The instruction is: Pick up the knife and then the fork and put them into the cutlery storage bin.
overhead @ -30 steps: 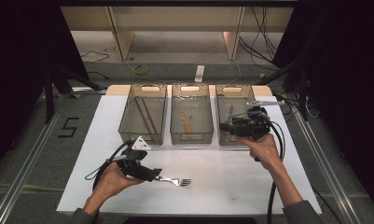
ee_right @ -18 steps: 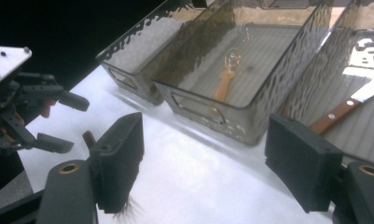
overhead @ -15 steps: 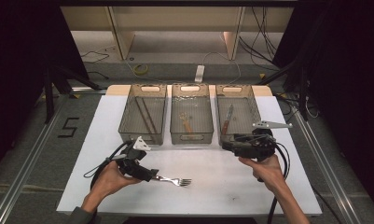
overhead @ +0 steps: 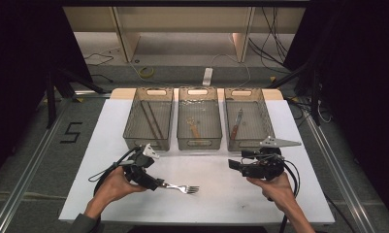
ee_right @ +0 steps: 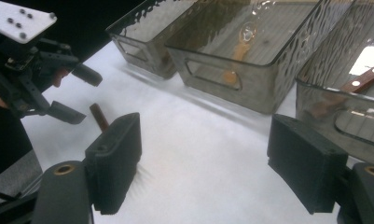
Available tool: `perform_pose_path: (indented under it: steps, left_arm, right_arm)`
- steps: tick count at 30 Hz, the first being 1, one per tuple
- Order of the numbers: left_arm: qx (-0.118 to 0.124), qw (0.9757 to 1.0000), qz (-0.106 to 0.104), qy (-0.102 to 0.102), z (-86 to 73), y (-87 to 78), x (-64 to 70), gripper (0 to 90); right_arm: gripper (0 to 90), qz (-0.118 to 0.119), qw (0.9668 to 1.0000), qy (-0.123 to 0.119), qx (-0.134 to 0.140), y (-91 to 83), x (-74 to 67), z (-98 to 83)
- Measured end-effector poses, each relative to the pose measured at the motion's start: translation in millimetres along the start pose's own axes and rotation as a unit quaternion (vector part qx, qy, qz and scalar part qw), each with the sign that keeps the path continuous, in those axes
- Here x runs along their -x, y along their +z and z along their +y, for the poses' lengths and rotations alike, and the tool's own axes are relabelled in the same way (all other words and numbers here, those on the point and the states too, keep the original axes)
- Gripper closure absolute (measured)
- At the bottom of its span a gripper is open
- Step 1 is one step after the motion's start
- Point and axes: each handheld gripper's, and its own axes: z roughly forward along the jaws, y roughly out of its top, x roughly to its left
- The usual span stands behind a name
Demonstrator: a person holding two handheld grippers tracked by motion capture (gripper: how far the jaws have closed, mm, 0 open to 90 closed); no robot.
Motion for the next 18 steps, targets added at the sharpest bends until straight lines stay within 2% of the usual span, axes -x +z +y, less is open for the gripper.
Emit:
perform_pose_path:
  steps: [6,7,13,15,18]
  left_arm:
    - [-0.034,0.9991,0.002,0.025,1.8,4.3,1.5,20.0]
    - [-0.039,0.9990,0.001,0.024,1.4,6.4,2.1,20.3]
    - [-0.071,0.9967,0.000,0.041,-0.4,12.3,1.3,24.7]
    - [-0.078,0.9954,0.004,0.055,-0.2,13.2,1.3,27.4]
    - [-0.089,0.9936,-0.002,0.069,1.9,14.2,0.4,31.4]
  right_arm:
    - [26.9,0.007,1.0000,0.005,-0.005,-1.9,-1.4,-7.4]
    - [26.9,0.008,1.0000,0.002,-0.004,-2.0,-1.2,-8.2]
    - [26.9,0.016,0.9998,0.000,-0.011,-3.5,-5.3,-15.5]
    - [26.9,0.018,0.9997,0.000,-0.016,-3.8,-7.2,-17.4]
    - [26.9,0.023,0.9995,-0.003,-0.022,-3.2,-9.0,-19.7]
